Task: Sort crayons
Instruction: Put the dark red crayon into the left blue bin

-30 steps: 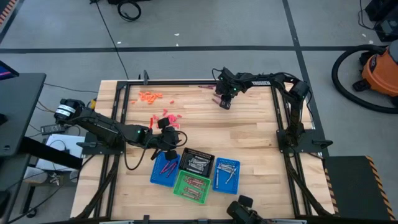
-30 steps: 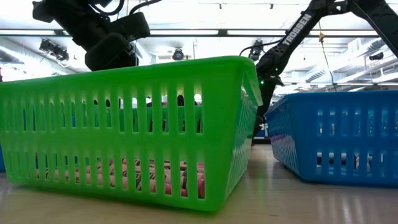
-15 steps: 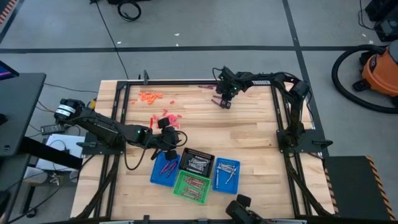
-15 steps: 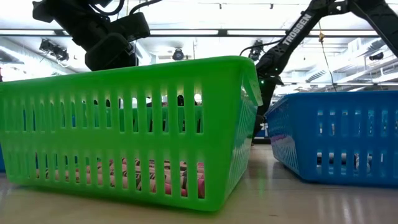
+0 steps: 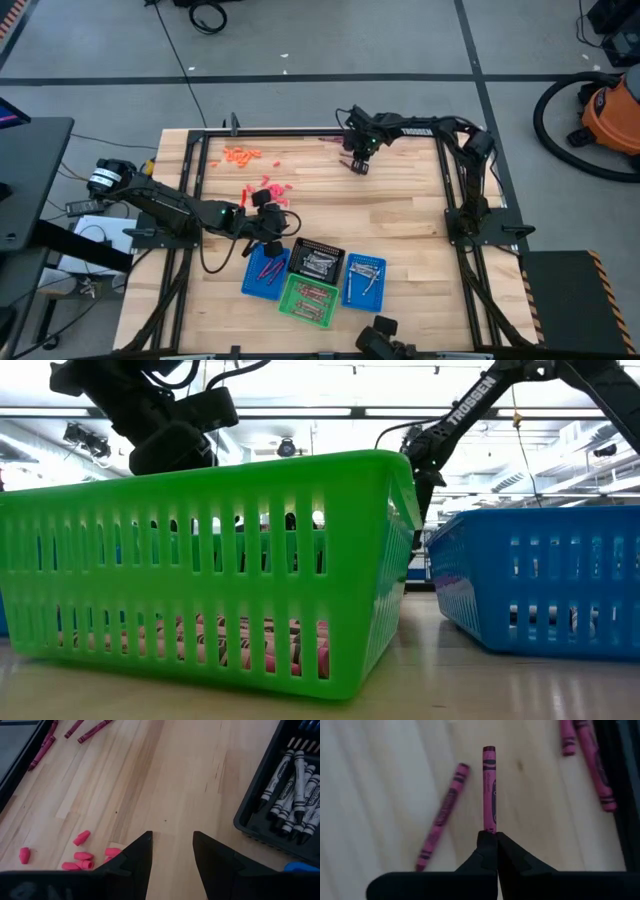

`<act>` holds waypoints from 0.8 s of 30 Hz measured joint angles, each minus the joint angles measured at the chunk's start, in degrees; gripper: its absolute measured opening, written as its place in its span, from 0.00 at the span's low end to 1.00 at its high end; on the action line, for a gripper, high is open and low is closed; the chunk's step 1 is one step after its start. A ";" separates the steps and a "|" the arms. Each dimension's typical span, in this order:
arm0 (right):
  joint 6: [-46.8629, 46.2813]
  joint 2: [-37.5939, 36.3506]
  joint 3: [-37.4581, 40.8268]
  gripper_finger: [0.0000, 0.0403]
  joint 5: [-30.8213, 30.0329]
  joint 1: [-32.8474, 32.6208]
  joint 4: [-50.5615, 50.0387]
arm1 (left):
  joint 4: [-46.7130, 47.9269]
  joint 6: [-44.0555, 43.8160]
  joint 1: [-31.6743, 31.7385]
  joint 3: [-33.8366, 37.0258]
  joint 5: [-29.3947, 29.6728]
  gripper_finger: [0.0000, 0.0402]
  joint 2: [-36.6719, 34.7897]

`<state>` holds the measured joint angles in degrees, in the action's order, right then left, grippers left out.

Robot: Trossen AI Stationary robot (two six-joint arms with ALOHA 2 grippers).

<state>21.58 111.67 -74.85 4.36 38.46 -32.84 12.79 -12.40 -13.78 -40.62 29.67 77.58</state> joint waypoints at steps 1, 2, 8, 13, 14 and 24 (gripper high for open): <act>0.00 -0.04 -0.35 0.01 0.00 -0.58 -0.82 | 0.09 0.02 0.00 0.00 0.00 0.38 0.00; 0.00 -0.06 -0.65 0.01 0.00 -1.19 -1.55 | 0.18 0.02 0.00 0.00 0.00 0.38 0.00; -0.13 -0.13 -2.72 0.01 0.17 -5.64 -3.32 | 0.17 0.00 0.00 0.00 0.00 0.38 0.00; -0.86 -0.17 -5.67 0.02 0.17 -9.20 -5.58 | 0.16 -0.02 -0.33 0.00 0.00 0.38 0.00; -0.94 -0.19 -6.21 0.02 0.19 -9.94 -5.86 | 0.22 0.02 -0.45 0.00 0.00 0.38 0.00; -1.09 -0.23 -10.41 0.02 0.19 -18.78 -6.53 | 8.81 -3.30 -2.21 0.02 -0.04 0.38 -3.81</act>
<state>20.49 111.44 -85.26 4.56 19.68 -39.38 21.61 -15.71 -15.99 -40.60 29.63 73.77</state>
